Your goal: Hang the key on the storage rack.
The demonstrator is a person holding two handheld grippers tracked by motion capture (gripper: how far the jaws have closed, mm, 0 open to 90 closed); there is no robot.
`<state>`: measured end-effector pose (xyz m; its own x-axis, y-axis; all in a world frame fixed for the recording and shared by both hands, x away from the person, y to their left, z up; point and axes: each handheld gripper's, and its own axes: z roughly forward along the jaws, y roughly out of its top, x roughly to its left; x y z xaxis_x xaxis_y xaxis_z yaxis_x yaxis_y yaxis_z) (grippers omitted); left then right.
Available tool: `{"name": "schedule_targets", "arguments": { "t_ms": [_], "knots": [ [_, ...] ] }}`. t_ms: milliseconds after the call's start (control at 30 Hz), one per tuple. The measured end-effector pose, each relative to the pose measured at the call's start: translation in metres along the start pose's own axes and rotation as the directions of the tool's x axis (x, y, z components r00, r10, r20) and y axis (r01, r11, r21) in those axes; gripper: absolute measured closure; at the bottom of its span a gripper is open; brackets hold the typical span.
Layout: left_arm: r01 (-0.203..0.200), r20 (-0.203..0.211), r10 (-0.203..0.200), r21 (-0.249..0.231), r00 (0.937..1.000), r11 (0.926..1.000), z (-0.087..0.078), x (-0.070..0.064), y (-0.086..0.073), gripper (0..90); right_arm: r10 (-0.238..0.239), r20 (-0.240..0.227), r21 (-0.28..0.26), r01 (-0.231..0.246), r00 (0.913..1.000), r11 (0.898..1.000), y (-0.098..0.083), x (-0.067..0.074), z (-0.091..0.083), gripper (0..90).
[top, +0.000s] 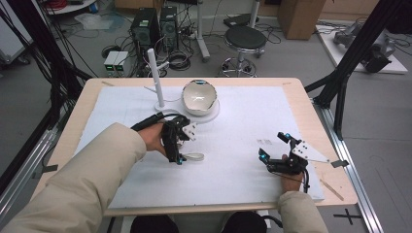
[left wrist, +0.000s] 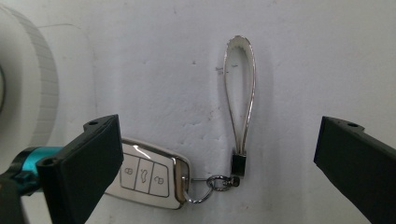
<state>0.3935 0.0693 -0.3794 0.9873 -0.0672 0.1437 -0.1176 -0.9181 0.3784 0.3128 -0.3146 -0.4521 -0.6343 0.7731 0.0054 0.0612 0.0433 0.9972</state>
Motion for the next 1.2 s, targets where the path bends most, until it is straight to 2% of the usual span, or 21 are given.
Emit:
{"name": "schedule_targets", "arguments": {
  "t_ms": [133, 167, 200, 267, 400, 467, 500, 600, 667, 733, 800, 867, 1200],
  "knots": [
    [0.008, 0.03, -0.01, 0.051, 0.9995, 0.9987, 0.011, -0.001, 0.0, 2.3, -0.002, 0.0, 0.001, 0.002, 1.0, 1.0, 0.0, 0.0, 0.0, 0.8],
    [0.008, 0.03, -0.01, 0.051, 0.9995, 0.9987, 0.011, -0.001, 0.0, 2.5, -0.001, 0.0, 0.001, 0.001, 1.0, 1.0, 0.0, 0.0, 0.0, 0.7],
    [0.004, 0.046, -0.006, 0.049, 0.9989, 0.9988, 0.013, -0.002, 0.0, 4.7, -0.001, 0.0, 0.001, 0.001, 1.0, 1.0, 0.0, 0.0, 0.0, 0.8],
    [0.001, 0.044, -0.003, 0.05, 0.999, 0.9988, 0.015, -0.002, 0.0, 8.7, 0.002, 0.002, 0.002, -0.002, 1.0, 1.0, 0.0, 0.0, 0.0, 0.8],
    [0.006, 0.052, -0.009, 0.062, 0.9986, 0.9981, 0.016, -0.002, 0.001, 11.1, 0.001, 0.001, 0.001, -0.001, 1.0, 1.0, 0.0, 0.0, 0.0, 0.7],
    [0.038, 0.061, -0.043, 0.083, 0.9972, 0.9958, 0.019, -0.002, 0.001, 12.4, -0.001, -0.001, 0.001, 0.001, 1.0, 1.0, 0.0, 0.0, 0.0, 0.8],
    [0.038, 0.061, -0.043, 0.083, 0.9972, 0.9958, 0.019, -0.002, 0.001, 14.0, -0.001, -0.001, 0.001, 0.001, 1.0, 1.0, 0.0, 0.0, 0.0, 0.8],
    [0.044, 0.066, -0.051, 0.102, 0.9965, 0.9938, 0.021, -0.002, 0.0, 22.3, -0.004, 0.002, 0.002, 0.004, 1.0, 1.0, 0.0, 0.0, 0.0, 0.8],
    [0.047, 0.072, -0.055, 0.107, 0.9959, 0.9931, 0.021, -0.002, 0.0, 24.0, -0.003, 0.001, 0.002, 0.003, 1.0, 1.0, 0.0, 0.0, 0.0, 0.8],
    [0.056, 0.078, -0.066, 0.122, 0.9948, 0.9909, 0.021, -0.002, 0.0, 31.8, -0.002, 0.001, 0.002, 0.002, 1.0, 1.0, 0.0, 0.0, 0.0, 0.8],
    [0.063, 0.071, -0.073, 0.129, 0.9948, 0.9896, 0.022, -0.002, 0.0, 34.1, -0.003, 0.001, 0.002, 0.003, 1.0, 1.0, 0.0, 0.0, 0.0, 0.8],
    [0.06, 0.081, -0.072, 0.14, 0.9941, 0.9883, 0.022, -0.002, 0.0, 43.8, -0.001, 0.0, 0.001, 0.001, 1.0, 1.0, 0.0, 0.0, 0.0, 0.8],
    [0.066, 0.079, -0.08, 0.167, 0.9936, 0.9838, 0.022, -0.001, -0.001, 60.2, -0.005, 0.001, 0.002, 0.005, 1.0, 1.0, 0.0, 0.0, 0.0, 0.8]
  ]
}}
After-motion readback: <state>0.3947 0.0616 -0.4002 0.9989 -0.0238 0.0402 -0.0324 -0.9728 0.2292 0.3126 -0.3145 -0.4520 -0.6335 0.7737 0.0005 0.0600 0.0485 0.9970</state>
